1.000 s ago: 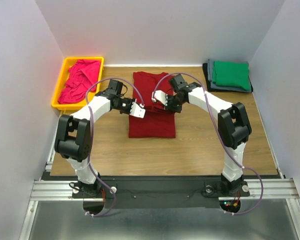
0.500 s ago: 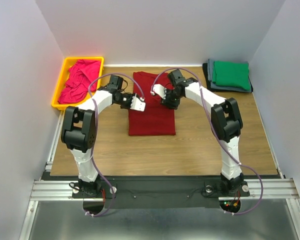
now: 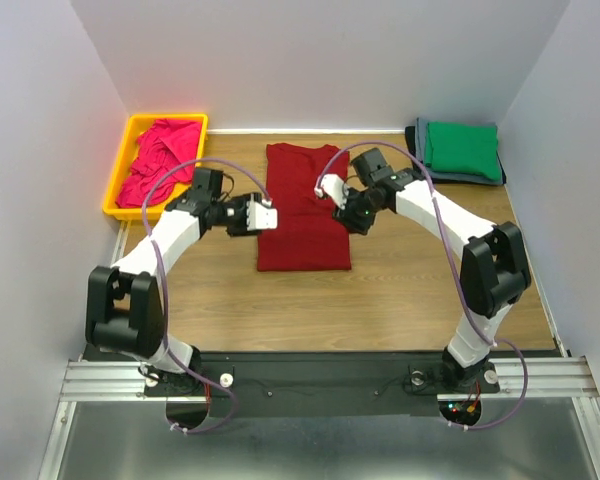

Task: Fold and stack the t-shirts
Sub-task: Fold the tshirt

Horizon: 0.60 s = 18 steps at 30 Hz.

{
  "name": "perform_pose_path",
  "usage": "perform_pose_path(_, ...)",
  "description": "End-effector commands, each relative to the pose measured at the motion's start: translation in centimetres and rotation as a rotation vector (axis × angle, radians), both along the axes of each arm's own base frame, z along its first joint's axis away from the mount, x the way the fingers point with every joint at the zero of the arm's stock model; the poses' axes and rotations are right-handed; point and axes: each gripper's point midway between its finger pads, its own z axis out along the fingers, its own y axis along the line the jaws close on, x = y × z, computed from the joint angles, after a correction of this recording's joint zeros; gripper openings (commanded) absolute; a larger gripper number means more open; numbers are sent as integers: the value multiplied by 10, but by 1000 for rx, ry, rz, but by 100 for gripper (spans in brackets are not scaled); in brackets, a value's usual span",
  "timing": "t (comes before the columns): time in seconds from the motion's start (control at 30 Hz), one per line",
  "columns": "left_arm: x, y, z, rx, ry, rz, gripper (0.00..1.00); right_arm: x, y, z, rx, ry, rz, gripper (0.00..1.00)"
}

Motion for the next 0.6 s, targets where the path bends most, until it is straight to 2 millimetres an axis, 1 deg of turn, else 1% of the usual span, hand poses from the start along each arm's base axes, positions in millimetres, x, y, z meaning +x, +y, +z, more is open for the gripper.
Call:
perform_pose_path(0.0, -51, -6, -30, -36, 132, -2, 59, -46, 21, -12, 42, 112, 20, 48)
perform_pose_path(0.03, -58, -9, -33, -32, 135, -12, 62, -51, 23, -16, 39, 121, 22, 50)
perform_pose_path(0.07, -67, -7, -41, -18, 130, -15, 64, -60, 26, -26, 28, 130, 27, 52)
perform_pose_path(0.1, -71, -8, -44, -9, 122, -22, 64, -63, 28, -30, 23, 122, 32, 53)
perform_pose_path(0.13, -77, -14, -44, -2, 101, -40, 64, -63, 27, -35, 5, 108, 24, 54)
perform_pose_path(0.17, -77, -15, -46, 10, 80, -37, 64, -65, 35, -36, 11, 83, 44, 54)
perform_pose_path(0.2, -85, -15, -55, 20, 92, -43, 65, -70, 35, -45, -2, 88, 47, 56)
perform_pose_path(0.27, -90, -19, -60, 38, 85, -56, 65, -70, 41, -50, -11, 66, 62, 56)
perform_pose_path(0.37, -93, -23, -72, 60, 97, -58, 65, -72, 41, -65, -44, 60, 76, 56)
perform_pose_path(0.43, -94, -24, -77, 67, 104, -63, 65, -76, 35, -77, -71, 70, 79, 54)
perform_pose_path(0.57, -91, -28, -92, 101, 101, -61, 65, -80, 24, -98, -126, 65, 84, 46)
